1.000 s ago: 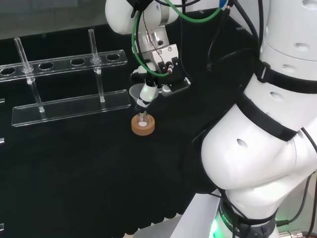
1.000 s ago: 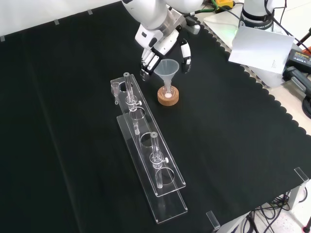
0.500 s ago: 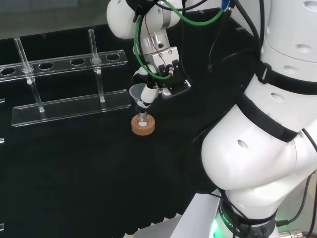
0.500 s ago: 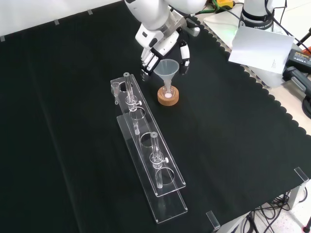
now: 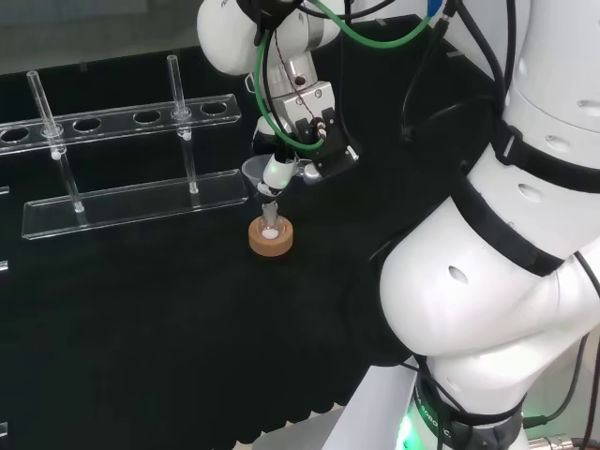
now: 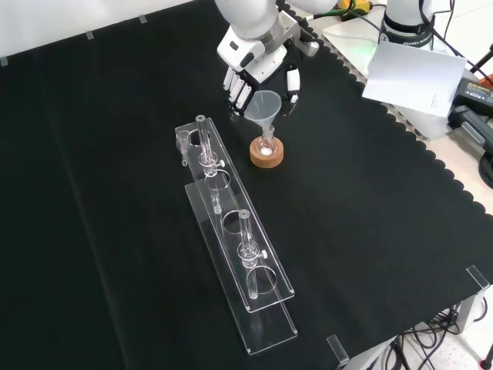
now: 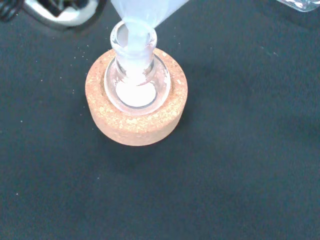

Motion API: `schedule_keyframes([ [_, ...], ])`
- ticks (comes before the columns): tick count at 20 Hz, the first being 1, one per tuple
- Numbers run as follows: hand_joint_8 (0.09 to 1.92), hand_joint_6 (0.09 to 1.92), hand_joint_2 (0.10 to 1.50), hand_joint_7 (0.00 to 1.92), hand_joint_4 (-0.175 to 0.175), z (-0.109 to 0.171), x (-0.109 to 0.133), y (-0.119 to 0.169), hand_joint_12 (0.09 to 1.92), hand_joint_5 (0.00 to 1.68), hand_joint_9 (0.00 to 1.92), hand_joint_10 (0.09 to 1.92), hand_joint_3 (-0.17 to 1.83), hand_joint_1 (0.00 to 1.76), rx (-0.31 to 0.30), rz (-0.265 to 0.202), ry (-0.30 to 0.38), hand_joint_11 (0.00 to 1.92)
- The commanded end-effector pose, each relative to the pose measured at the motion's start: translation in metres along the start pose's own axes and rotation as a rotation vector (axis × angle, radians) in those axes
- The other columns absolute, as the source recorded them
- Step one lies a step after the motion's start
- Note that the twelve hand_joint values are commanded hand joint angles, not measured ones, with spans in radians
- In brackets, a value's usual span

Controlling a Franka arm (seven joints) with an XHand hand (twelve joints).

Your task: Remove the funnel from the round-bottom flask.

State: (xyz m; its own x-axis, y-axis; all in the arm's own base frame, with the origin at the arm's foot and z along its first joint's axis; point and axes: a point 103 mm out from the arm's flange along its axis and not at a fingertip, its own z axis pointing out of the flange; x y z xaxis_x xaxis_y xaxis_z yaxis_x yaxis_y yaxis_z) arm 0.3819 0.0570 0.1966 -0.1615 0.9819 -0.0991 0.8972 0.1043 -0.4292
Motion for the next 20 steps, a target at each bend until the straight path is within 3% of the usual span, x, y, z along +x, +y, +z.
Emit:
schedule_keyframes([
  [1,0.65,0.52,0.77,0.62,-0.002,0.000,-0.002,-0.005,1.16,0.73,0.85,0.43,0.53,0.88,-0.055,0.011,-0.056,0.71],
  [20,0.66,0.68,0.77,0.68,0.028,-0.046,0.004,-0.049,1.11,0.89,0.94,0.41,0.54,0.91,-0.152,0.032,-0.098,0.79],
])
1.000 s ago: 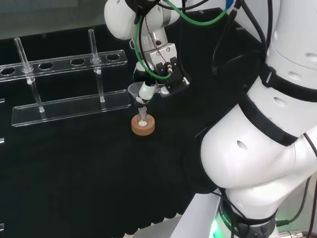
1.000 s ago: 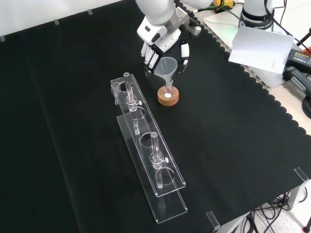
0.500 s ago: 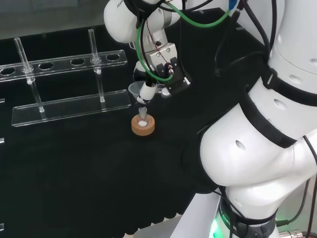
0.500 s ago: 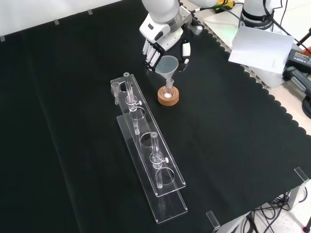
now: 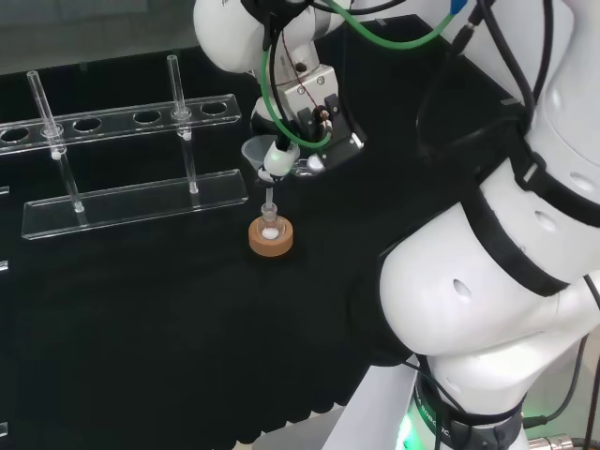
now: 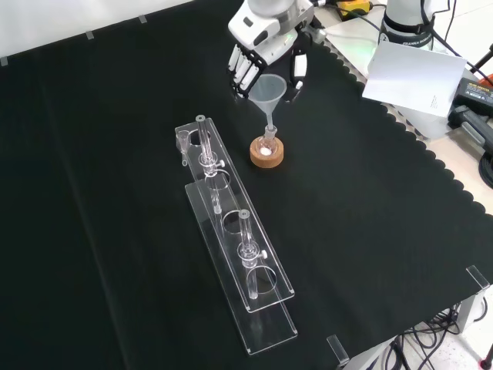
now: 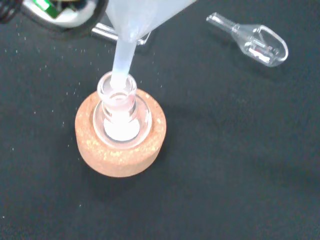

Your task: Remove the funnel from the round-bottom flask.

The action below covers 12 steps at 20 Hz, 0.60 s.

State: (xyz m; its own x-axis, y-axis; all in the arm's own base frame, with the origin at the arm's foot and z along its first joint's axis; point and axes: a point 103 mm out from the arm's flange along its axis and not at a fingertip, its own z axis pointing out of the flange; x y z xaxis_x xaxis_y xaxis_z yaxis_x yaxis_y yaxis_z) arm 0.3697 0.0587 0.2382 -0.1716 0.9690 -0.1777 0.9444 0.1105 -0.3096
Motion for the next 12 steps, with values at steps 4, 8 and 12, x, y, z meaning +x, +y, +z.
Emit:
schedule_keyframes([
  [4,0.66,0.68,0.76,0.69,0.029,-0.031,0.006,-0.029,1.09,0.92,0.95,0.40,0.54,0.92,-0.040,0.023,-0.036,0.80],
  [8,0.65,0.68,0.76,0.70,0.029,-0.047,0.010,-0.036,1.08,0.94,0.97,0.39,0.54,0.92,-0.058,0.033,-0.060,0.81],
  [12,0.65,0.68,0.76,0.71,0.028,-0.062,0.010,-0.038,1.07,0.94,0.99,0.37,0.55,0.92,-0.068,0.045,-0.071,0.82],
])
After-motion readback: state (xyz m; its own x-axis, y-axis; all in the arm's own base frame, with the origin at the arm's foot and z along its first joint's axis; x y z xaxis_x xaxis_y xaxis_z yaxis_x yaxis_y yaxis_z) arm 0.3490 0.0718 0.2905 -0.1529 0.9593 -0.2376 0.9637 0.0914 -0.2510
